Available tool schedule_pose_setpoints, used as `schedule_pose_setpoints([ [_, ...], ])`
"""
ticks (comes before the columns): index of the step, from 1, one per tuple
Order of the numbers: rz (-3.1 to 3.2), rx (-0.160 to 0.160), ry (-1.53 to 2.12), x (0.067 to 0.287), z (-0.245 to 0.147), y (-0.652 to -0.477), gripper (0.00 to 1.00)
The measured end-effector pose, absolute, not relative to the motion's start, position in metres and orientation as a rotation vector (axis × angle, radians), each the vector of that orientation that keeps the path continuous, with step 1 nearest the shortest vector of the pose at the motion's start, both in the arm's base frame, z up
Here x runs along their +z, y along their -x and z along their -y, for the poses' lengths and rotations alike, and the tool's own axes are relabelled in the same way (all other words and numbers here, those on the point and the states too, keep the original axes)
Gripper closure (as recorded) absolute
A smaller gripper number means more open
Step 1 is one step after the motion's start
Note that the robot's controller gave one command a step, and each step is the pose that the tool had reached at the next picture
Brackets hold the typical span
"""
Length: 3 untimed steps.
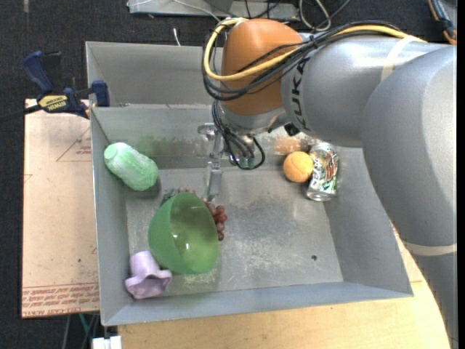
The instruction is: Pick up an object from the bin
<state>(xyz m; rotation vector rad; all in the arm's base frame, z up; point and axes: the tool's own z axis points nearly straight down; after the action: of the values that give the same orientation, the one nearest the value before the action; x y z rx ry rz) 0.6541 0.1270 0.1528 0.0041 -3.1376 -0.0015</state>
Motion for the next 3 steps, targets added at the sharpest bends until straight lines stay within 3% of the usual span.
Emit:
schedule_pose_setpoints([
  [1,3.143,-0.002,0.001,0.157,-0.126,-0.655,0.00],
  [2,3.129,-0.006,0.225,0.070,-0.143,-0.631,0.00],
  [3,3.155,-0.006,-0.015,0.122,-0.134,-0.642,0.00],
])
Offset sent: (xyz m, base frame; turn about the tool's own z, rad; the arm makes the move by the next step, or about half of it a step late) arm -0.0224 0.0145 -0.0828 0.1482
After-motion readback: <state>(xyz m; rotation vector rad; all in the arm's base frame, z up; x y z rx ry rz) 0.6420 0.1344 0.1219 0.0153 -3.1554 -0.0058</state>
